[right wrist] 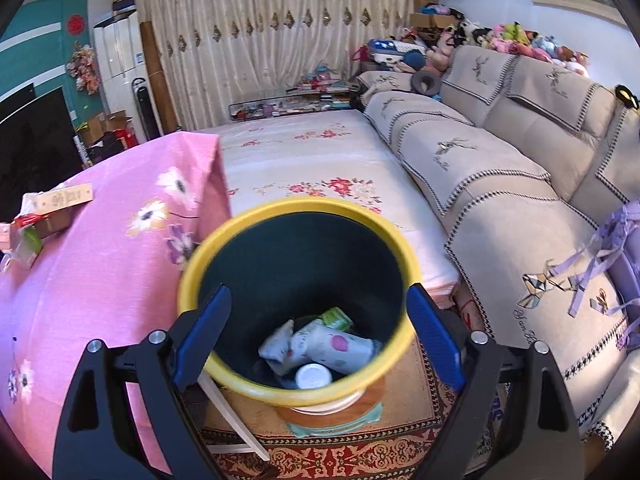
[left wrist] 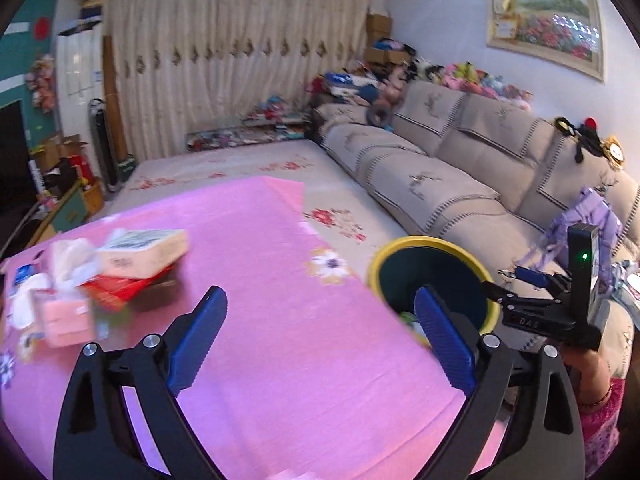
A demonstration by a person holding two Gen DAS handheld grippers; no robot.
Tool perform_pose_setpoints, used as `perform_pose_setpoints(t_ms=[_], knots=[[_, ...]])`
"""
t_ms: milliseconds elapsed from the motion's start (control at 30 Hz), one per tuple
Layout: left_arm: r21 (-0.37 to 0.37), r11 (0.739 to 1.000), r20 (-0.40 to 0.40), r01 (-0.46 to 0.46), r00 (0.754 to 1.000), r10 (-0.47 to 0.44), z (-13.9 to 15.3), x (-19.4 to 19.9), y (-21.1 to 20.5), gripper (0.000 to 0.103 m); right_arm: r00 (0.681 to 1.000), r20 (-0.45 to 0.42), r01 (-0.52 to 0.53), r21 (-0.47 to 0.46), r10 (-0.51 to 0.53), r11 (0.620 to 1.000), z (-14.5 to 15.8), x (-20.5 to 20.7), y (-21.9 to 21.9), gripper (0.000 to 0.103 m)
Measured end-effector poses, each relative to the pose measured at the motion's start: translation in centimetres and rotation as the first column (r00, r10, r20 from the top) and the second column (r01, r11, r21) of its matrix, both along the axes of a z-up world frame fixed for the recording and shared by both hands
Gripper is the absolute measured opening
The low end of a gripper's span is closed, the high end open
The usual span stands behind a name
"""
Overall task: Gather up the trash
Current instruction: 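Move both tools back over the table toward the remaining trash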
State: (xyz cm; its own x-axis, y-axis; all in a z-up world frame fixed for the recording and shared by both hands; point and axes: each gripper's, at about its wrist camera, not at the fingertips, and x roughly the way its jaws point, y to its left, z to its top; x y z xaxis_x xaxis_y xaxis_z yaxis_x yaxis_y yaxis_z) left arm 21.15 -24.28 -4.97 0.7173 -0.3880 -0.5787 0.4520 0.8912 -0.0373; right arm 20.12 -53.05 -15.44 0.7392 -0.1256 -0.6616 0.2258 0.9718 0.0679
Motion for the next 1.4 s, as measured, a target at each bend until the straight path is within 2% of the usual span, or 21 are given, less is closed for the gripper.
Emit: perform_pose_setpoints(t_ms=[167, 367, 533, 633, 733, 800, 967, 1067, 1200, 1400], knots=[[0.036, 0.987, 0.043, -0.157, 0.987, 0.156, 0.3, -2.1, 7.6, 0.094, 0.997, -0.002, -0.078, -0.018, 0.078, 0.997, 0.9, 2.2, 5.2, 0.085], [0.001, 0.944, 0.054, -0.330, 0.943, 0.330, 1.0, -3.4, 17.1, 0.094, 0.984, 0.008, -0.179, 0.005, 0.178, 0.984, 2.4, 5.1, 11.7, 0.085], [0.004, 0.908, 0.082, -0.419, 0.905, 0.417, 1.0, -4.5, 21.0, 0.094, 0.963, 0.031, -0.269, 0.016, 0.269, 0.963, 4.0, 7.0, 17.6, 0.085], [-0.012, 0.898, 0.074, -0.439, 0.896, 0.439, 0.9, -4.8, 22.8, 0.094, 0.945, 0.044, -0.327, 0.018, 0.326, 0.945, 4.6, 7.9, 21.4, 0.085], [-0.018, 0.888, 0.071, -0.459, 0.885, 0.459, 0.7, -4.9, 24.4, 0.094, 0.917, 0.052, -0.397, 0.035, 0.395, 0.917, 5.1, 8.5, 25.2, 0.085], [-0.020, 0.880, 0.074, -0.475, 0.877, 0.475, 0.6, -5.4, 25.5, 0.094, 0.885, 0.068, -0.465, 0.043, 0.461, 0.884, 5.4, 8.5, 27.7, 0.085], [-0.043, 0.852, 0.072, -0.522, 0.849, 0.524, 0.8, -6.4, 28.0, 0.094, 0.780, 0.090, -0.621, -0.006, 0.619, 0.784, 6.1, 7.7, 34.0, 0.085], [-0.051, 0.842, 0.070, -0.537, 0.839, 0.539, 0.8, -6.8, 28.8, 0.094, 0.741, 0.092, -0.664, -0.051, 0.666, 0.746, 6.2, 8.0, 36.7, 0.085], [-0.044, 0.842, 0.068, -0.538, 0.839, 0.540, 0.7, -7.0, 29.0, 0.094, 0.702, 0.108, -0.698, -0.093, 0.704, 0.710, 6.4, 8.8, 38.9, 0.086], [-0.039, 0.855, 0.052, -0.518, 0.853, 0.519, 0.3, -6.6, 28.3, 0.094, 0.681, 0.085, -0.710, -0.164, 0.727, 0.685, 5.8, 10.6, 40.9, 0.089]])
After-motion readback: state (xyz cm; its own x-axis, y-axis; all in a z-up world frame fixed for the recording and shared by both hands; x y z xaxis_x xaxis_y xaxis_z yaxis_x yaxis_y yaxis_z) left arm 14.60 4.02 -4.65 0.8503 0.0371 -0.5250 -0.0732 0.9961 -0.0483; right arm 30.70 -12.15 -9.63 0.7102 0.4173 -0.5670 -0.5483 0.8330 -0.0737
